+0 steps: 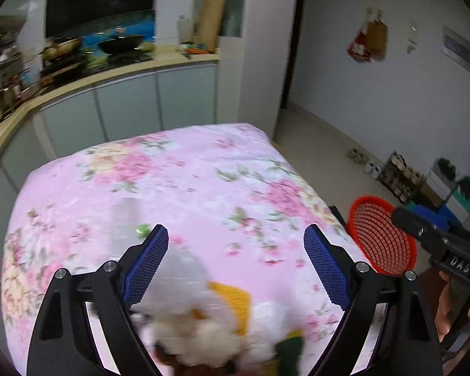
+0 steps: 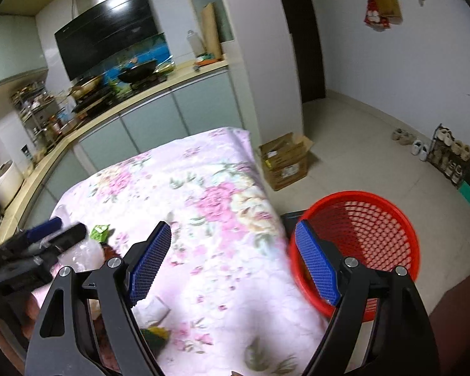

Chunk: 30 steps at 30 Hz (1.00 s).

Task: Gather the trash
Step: 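Move both open tools back over the trash on the bedspread, then grasp the clear plastic bag with the left tool while the right tool grasps the green scrubber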

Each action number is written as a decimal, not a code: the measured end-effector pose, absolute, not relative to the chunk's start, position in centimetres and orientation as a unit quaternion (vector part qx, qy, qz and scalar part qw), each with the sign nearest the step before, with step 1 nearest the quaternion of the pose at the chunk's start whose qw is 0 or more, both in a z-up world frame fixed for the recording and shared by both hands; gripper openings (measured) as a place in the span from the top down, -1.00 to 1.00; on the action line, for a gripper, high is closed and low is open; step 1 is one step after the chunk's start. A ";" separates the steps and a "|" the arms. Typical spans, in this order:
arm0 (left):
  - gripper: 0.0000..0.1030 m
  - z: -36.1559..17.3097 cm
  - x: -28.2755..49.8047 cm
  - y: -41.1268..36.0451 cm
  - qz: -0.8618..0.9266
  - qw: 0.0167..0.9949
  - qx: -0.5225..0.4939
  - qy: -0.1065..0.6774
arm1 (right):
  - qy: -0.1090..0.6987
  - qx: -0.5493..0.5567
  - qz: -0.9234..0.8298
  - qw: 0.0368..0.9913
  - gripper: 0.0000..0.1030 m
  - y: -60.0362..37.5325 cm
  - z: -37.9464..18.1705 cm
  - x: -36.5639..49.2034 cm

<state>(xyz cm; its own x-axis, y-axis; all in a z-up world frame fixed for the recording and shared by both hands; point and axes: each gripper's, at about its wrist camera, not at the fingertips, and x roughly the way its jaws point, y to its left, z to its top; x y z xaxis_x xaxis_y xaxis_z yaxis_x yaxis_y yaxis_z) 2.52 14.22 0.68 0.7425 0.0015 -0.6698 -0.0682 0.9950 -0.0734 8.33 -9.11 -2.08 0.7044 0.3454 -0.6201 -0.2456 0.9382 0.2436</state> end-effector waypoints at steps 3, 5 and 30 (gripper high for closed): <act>-0.70 1.7 1.7 16.9 0.047 0.934 -0.053 0.351 | 0.353 0.067 0.171 0.917 -0.54 -7.8 -2.2 8.2; -0.71 1.9 1.2 18.6 0.058 0.933 -0.064 0.350 | 0.356 0.065 0.177 0.915 -0.54 -7.1 -2.3 8.2; 0.23 -3.3 2.8 22.0 0.037 0.911 -0.137 0.386 | 0.392 0.047 0.198 0.897 -0.54 -4.2 -4.2 8.6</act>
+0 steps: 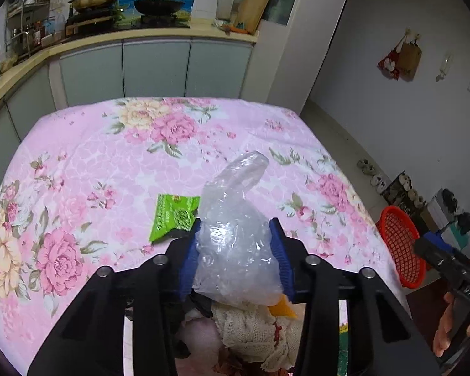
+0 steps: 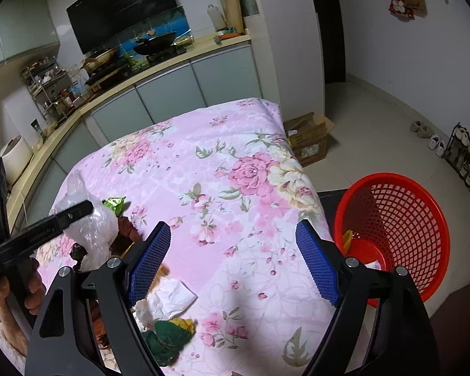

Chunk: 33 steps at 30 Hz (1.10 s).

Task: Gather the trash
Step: 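Grasp the clear plastic bag with the left tool while the right tool grasps the green scrubber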

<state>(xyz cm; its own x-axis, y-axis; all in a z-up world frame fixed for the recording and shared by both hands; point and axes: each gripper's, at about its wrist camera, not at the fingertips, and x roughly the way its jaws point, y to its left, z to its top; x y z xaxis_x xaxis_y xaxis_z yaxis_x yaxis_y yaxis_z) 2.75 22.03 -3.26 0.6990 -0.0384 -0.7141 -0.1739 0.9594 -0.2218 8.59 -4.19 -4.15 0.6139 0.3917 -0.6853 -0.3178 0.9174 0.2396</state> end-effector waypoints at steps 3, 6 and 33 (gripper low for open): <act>0.23 -1.8 2.0 23.0 0.043 0.918 -0.151 0.363 | 0.391 0.041 0.205 0.897 -0.54 -3.7 -4.0 8.6; 0.23 0.2 0.7 24.1 0.053 0.927 -0.158 0.336 | 0.388 0.036 0.211 0.896 -0.54 -3.2 -3.9 8.6; 0.23 2.1 -5.8 28.2 0.124 0.934 -0.165 0.293 | 0.413 -0.055 0.318 0.852 -0.54 3.1 -7.0 3.2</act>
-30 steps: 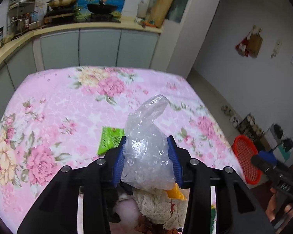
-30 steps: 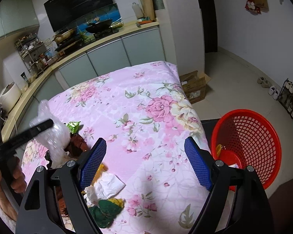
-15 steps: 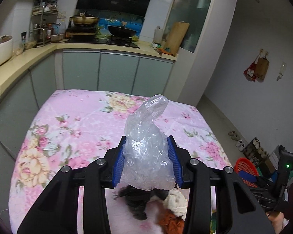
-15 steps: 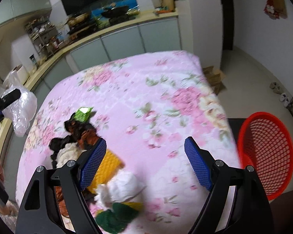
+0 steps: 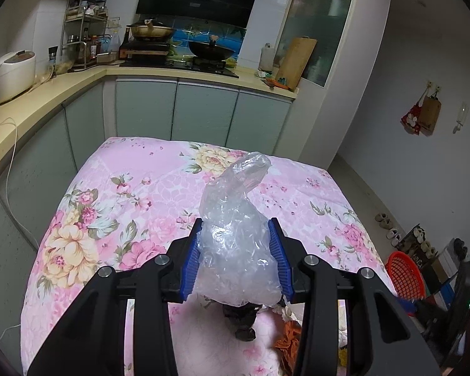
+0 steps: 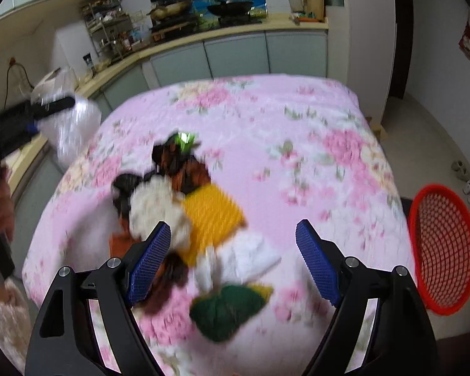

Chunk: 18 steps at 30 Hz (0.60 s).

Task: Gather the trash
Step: 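Grasp the clear plastic bag with the left tool while the right tool grasps the green scrubber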

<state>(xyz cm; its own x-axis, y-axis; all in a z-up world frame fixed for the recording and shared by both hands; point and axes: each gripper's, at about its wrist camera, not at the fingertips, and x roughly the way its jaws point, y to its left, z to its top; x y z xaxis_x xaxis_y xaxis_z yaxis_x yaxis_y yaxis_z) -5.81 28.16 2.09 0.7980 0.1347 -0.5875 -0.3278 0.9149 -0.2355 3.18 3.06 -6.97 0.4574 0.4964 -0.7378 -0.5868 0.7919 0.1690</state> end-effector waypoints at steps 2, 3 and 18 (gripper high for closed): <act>0.23 2.2 -6.0 28.0 0.122 0.935 -0.164 0.291 | 0.423 -0.062 0.316 0.847 -0.54 2.7 -8.1 2.3; 0.23 2.2 -6.1 27.9 0.122 0.935 -0.162 0.291 | 0.427 -0.064 0.315 0.845 -0.54 2.6 -8.5 1.9; 0.23 2.6 -6.6 26.8 0.121 0.937 -0.152 0.291 | 0.461 -0.072 0.314 0.827 -0.08 2.6 -12.8 0.3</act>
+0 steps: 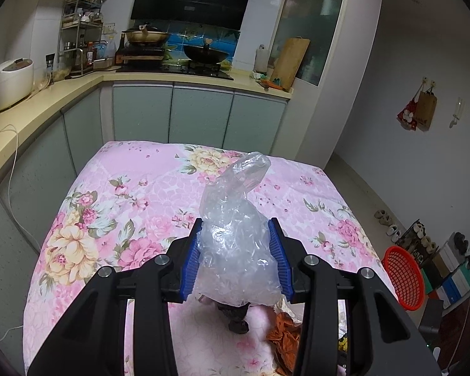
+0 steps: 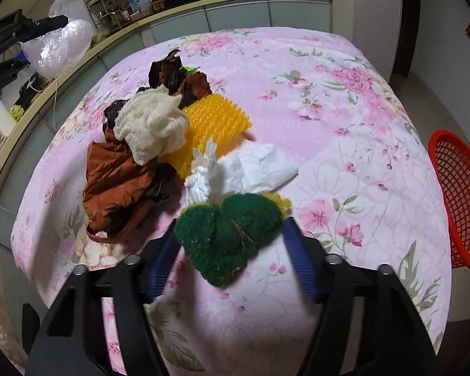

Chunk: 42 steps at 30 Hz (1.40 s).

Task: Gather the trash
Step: 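Grasp the clear plastic bag with the left tool while the right tool grasps the green scrubber, then carry both items over the red wastebasket and open both tools to drop them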

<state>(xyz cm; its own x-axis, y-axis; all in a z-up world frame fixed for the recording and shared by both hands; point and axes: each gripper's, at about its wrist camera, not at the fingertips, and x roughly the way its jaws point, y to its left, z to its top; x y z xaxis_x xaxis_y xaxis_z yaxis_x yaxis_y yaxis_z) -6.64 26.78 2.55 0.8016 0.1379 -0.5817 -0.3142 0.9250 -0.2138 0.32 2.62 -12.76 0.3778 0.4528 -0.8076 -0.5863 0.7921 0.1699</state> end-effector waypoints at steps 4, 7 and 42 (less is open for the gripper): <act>0.23 2.5 -6.5 26.4 0.120 0.937 -0.151 0.292 | 0.457 -0.068 0.314 0.830 0.12 1.8 -12.5 0.3; 0.23 2.5 -6.4 26.2 0.118 0.937 -0.147 0.293 | 0.449 -0.065 0.309 0.836 0.16 1.1 -12.0 0.4; 0.23 2.6 -0.9 18.2 0.045 0.947 -0.091 0.304 | 0.265 0.034 0.220 0.938 0.17 -6.2 3.0 7.6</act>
